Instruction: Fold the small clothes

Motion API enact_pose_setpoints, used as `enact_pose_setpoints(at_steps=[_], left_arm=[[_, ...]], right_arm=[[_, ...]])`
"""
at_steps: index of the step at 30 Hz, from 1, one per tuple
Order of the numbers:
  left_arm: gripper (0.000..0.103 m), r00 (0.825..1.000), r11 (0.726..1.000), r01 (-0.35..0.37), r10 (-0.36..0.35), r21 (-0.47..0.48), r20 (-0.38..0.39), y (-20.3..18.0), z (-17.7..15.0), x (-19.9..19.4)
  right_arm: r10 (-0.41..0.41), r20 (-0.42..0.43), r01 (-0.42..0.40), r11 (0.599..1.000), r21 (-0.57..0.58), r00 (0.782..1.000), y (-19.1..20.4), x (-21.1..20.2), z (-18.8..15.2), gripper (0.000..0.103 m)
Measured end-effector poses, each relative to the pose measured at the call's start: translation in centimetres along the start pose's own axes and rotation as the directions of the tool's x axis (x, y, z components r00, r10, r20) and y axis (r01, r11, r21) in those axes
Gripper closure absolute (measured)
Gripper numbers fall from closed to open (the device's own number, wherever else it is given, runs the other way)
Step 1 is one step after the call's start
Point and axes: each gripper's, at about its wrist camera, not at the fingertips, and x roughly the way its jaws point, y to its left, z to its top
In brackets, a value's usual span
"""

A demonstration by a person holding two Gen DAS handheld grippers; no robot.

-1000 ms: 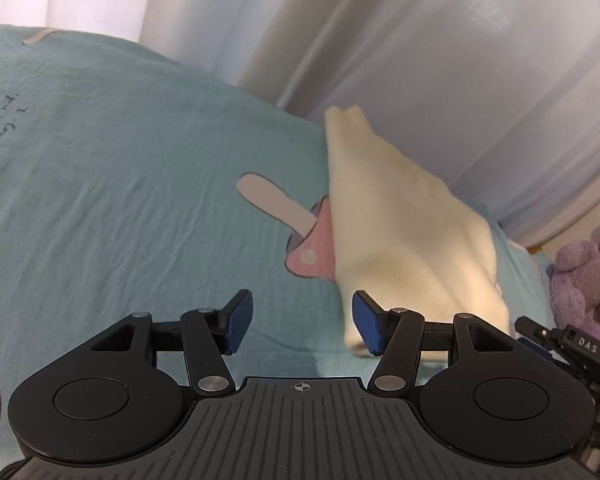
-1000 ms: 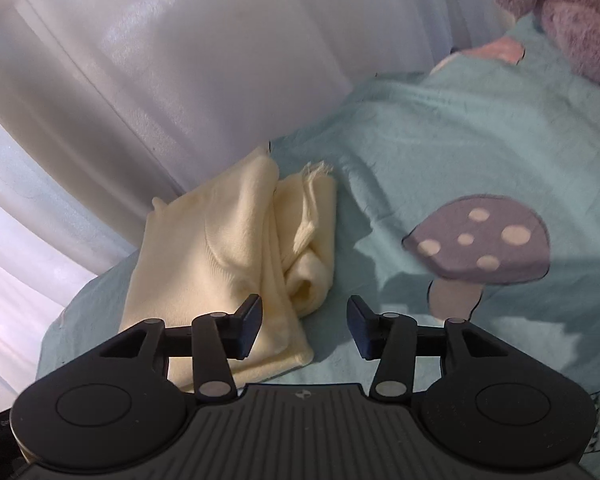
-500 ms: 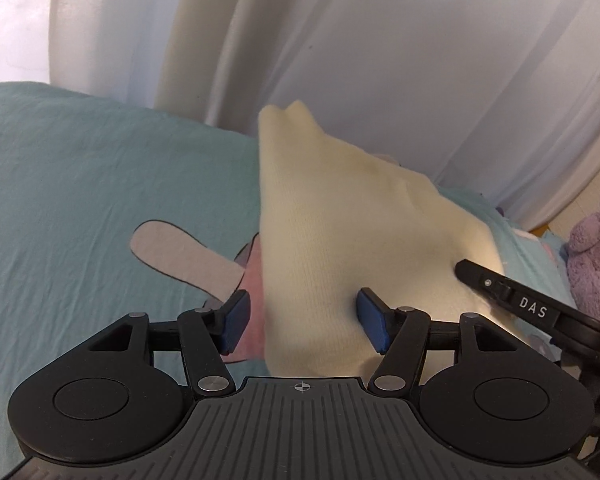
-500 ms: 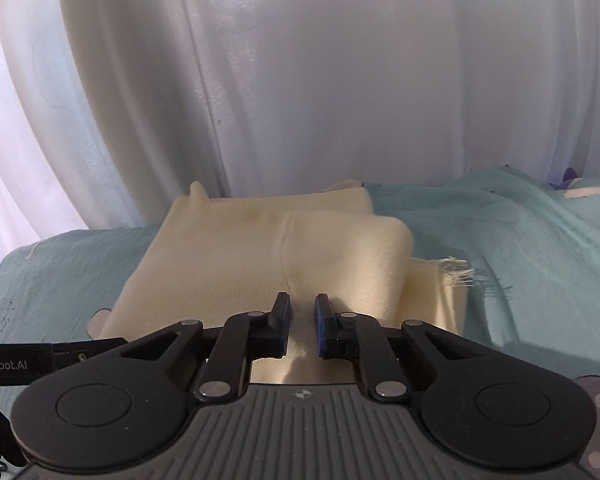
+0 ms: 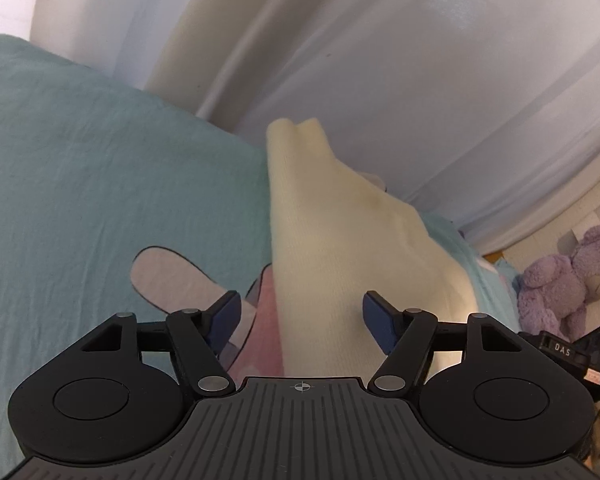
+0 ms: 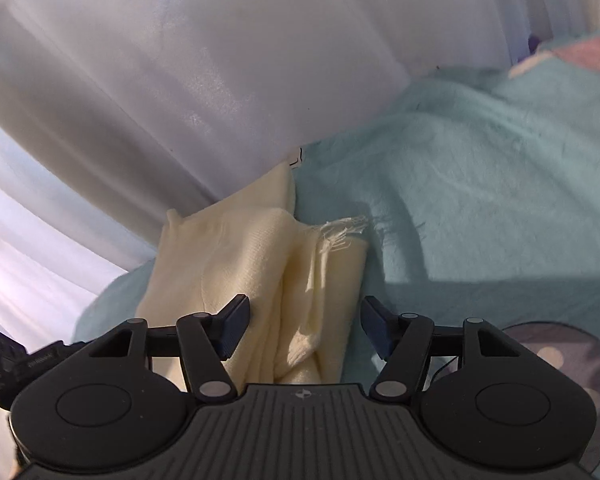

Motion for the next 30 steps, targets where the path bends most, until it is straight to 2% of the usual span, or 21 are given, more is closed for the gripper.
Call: enact_pose_setpoints(at_steps=[4, 5, 7, 10, 13, 15, 16, 18, 23, 26, 28, 30], left_arm=[[0.038, 0.997, 0.996, 0.065, -0.068, -0.057, -0.045, 0.5, 0.3, 2.1], [0.042, 0.995, 0.993, 0.086, -0.09, -0.077, -0.049, 0.6, 0.3, 2.3], [0.042, 0.993, 0.988, 0.102, -0.108, -0.112, -0.048, 0.8, 0.4, 3.0], [0.047, 0.993, 0.986, 0.1, -0.106, -0.133, -0.042, 0.8, 0.4, 3.2], [0.053, 0.995, 0.99, 0.087, -0.092, -0.109, -0.043, 0.5, 0.2, 3.4], [0.058, 0.996, 0.992, 0.075, -0.079, -0.1, -0.038, 0.3, 0.2, 3.3], [0.064, 0.996, 0.992, 0.074, -0.078, -0.097, -0.032, 0.1, 0.2, 3.0], [0.067, 0.997, 0.993, 0.073, -0.075, -0.092, -0.025, -0.2, 0.3, 2.3], [0.069, 0.996, 0.996, 0.086, -0.086, -0.018, 0.026, -2.6, 0.0, -2.3], [0.068, 0.996, 0.999, 0.013, -0.016, 0.04, 0.084, -4.0, -0.7, -7.4], [0.068, 0.992, 0.998, -0.062, 0.059, 0.023, 0.11, -3.9, -1.8, -10.5], [0.067, 0.983, 0.99, -0.139, 0.137, 0.005, 0.125, -3.3, -3.3, -12.7]], right_arm=[[0.104, -0.026, -0.1, 0.987, 0.125, 0.994, -1.5, 0.8, 0.8, 0.042], [0.12, -0.038, -0.114, 0.984, 0.138, 0.992, -1.6, 1.2, 0.9, 0.044], [0.138, -0.055, -0.129, 0.981, 0.144, 0.989, -1.4, 2.0, 1.0, 0.049], [0.147, -0.076, -0.137, 0.982, 0.127, 0.986, -0.3, 3.0, 1.1, 0.052], [0.191, -0.126, -0.172, 0.974, 0.146, 0.974, 0.5, 5.2, 0.8, 0.053], [0.163, -0.111, -0.151, 0.983, 0.107, 0.98, 1.7, 5.9, 0.4, 0.059], [0.145, -0.103, -0.136, 0.987, 0.091, 0.984, 2.3, 5.9, 0.3, 0.06], [0.123, -0.09, -0.118, 0.991, 0.06, 0.988, 3.7, 5.3, 0.1, 0.065], [0.173, -0.114, -0.177, 0.984, -0.022, 0.978, 8.4, 3.3, -1.4, 0.067], [0.241, -0.166, -0.25, 0.968, -0.03, 0.956, 11.0, 3.1, -3.0, 0.067], [0.277, -0.207, -0.288, 0.957, -0.025, 0.938, 12.1, 3.5, -4.5, 0.067], [0.274, -0.245, -0.29, 0.956, -0.034, 0.93, 13.2, 4.4, -6.3, 0.066]])
